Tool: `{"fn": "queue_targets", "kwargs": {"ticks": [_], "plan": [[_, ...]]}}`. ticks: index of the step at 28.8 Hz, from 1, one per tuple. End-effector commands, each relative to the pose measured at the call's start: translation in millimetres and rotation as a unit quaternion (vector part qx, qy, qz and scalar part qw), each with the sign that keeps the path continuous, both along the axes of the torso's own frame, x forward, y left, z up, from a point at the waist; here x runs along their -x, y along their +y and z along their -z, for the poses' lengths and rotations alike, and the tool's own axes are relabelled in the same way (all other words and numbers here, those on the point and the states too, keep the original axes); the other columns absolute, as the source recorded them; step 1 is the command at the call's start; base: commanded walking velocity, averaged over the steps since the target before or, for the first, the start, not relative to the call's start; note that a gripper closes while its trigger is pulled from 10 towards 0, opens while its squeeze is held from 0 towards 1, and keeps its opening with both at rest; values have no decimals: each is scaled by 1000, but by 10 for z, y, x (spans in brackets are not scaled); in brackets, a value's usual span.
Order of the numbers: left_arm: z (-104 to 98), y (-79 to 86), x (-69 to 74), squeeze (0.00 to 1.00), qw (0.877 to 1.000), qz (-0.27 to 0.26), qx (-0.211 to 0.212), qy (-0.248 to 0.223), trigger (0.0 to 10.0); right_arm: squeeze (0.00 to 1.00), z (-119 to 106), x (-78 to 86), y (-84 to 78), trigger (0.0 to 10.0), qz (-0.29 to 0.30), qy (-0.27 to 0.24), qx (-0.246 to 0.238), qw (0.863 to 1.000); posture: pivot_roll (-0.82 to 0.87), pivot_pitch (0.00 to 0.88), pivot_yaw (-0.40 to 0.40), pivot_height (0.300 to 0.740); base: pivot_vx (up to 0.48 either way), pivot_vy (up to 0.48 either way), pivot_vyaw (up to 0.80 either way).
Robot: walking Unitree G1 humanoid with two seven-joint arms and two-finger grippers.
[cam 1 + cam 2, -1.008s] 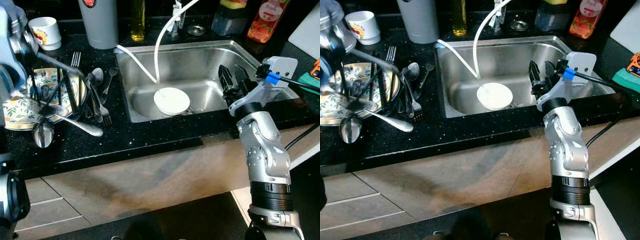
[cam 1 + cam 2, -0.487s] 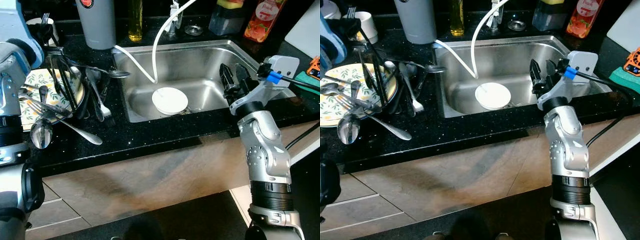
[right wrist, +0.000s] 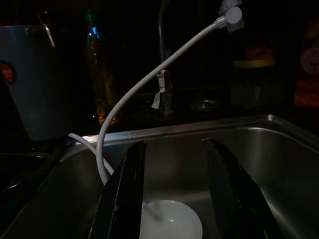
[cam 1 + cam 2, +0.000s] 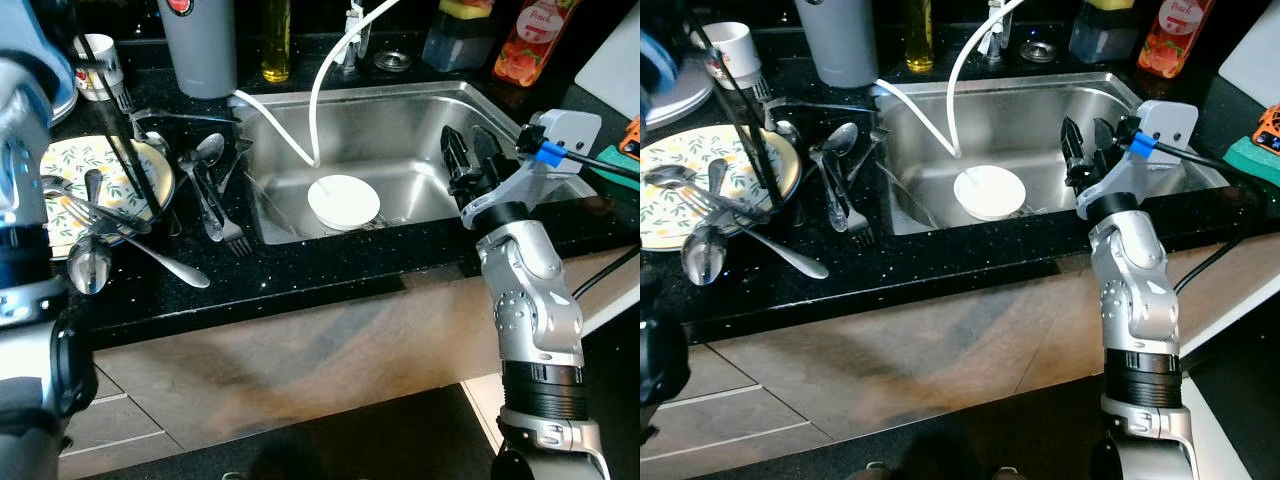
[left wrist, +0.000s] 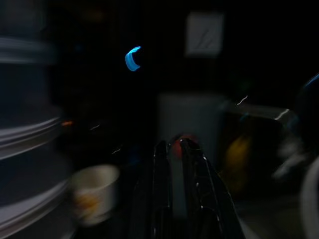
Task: Kitchen organization
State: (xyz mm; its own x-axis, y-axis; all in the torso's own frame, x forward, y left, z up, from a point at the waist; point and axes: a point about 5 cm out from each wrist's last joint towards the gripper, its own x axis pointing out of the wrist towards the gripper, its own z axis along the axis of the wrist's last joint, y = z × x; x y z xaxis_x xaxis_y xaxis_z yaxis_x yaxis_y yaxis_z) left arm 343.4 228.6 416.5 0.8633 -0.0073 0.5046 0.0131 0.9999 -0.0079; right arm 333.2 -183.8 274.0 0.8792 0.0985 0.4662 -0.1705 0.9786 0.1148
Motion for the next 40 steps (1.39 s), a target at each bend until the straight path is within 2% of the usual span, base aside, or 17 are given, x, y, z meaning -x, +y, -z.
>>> {"fn": "queue_targets", "kwargs": {"ticks": [1, 5, 6, 7, 9, 12, 13, 15, 19, 22, 23, 28, 29, 34, 35, 36, 40], "plan": [[-48, -114, -19, 0, 999, 29, 12, -15, 10000, 0, -7, -3, -32, 10000, 5, -3, 0, 1000, 63, 81, -6, 740, 0, 0, 0], [-111, -369, -86, 0, 995, 87, 40, -28, 10000, 0, -15, 20, -62, 10000, 14, -5, -1, 1000, 42, 80, 4, 740, 0, 0, 0], [-97, -625, -158, 0, 986, 152, 71, -17, 10000, 0, -8, 49, -103, 10000, 23, -5, -2, 1000, 29, 79, 17, 740, 0, 0, 0], [-97, -625, -158, 0, 986, 152, 71, -17, 10000, 0, -8, 49, -103, 10000, 23, -5, -2, 1000, 29, 79, 17, 740, 0, 0, 0], [11, -847, -236, 0, 979, 188, 80, 10, 10000, 0, 2, 68, -133, 10000, 30, -4, -3, 1000, 25, 81, 21, 740, 0, 0, 0], [214, -1031, -326, 0, 977, 195, 66, 48, 10000, 0, 8, 80, -147, 10000, 35, -4, -4, 999, 17, 80, 27, 740, 0, 0, 0], [442, -1177, -411, 0, 975, 194, 44, 96, 10000, 0, 7, 90, -157, 10000, 38, -5, -6, 999, 14, 81, 29, 740, 0, 0, 0], [530, -1222, -442, 0, 974, 191, 31, 115, 10000, 0, 7, 93, -162, 10000, 39, -6, -7, 999, 14, 81, 29, 740, 0, 0, 0], [1139, -1507, -534, 0, 950, 194, -41, 241, 10000, 0, 17, 91, -183, 10000, 42, -3, -14, 999, 22, 80, 24, 740, 0, 0, 0], [1298, -1629, -503, 0, 939, 220, -62, 258, 10000, 0, 9, 84, -166, 10000, 40, -4, -17, 999, 22, 80, 24, 740, 0, 0, 0], [1412, -1687, -479, 1000, 932, 231, -79, 267, 10000, 0, 9, 80, -149, 10000, 38, -4, -19, 999, 24, 82, 25, 740, 0, 0, 0], [1424, -1674, -472, 1000, 936, 228, -85, 256, 10000, 0, 26, 88, -136, 10000, 36, -2, -19, 999, 20, 88, 24, 740, 0, 0, 0], [1353, -1616, -469, 0, 942, 222, -82, 239, 10000, 0, 32, 95, -134, 10000, 35, -1, -20, 999, 22, 90, 21, 740, 0, 0, 0], [1249, -1410, -468, 0, 953, 187, -71, 227, 10000, 0, 43, 107, -124, 10000, 32, 1, -21, 999, 23, 92, 20, 740, 0, 0, 0], [1238, -1221, -371, 0, 962, 137, -117, 205, 10000, 0, 50, 121, -84, 10000, 20, 0, -19, 1000, 30, 94, 19, 740, 0, 0, 0], [1243, -1174, -318, 0, 964, 123, -136, 195, 10000, 0, 53, 128, -69, 10000, 15, 0, -18, 1000, 35, 95, 19, 740, 0, 0, 0], [1304, -1104, -75, 0, 969, 140, -118, 165, 10000, 0, 101, 154, 19, 10000, -18, 5, -5, 1000, 52, 100, 10, 740, 0, 0, 0]]}}
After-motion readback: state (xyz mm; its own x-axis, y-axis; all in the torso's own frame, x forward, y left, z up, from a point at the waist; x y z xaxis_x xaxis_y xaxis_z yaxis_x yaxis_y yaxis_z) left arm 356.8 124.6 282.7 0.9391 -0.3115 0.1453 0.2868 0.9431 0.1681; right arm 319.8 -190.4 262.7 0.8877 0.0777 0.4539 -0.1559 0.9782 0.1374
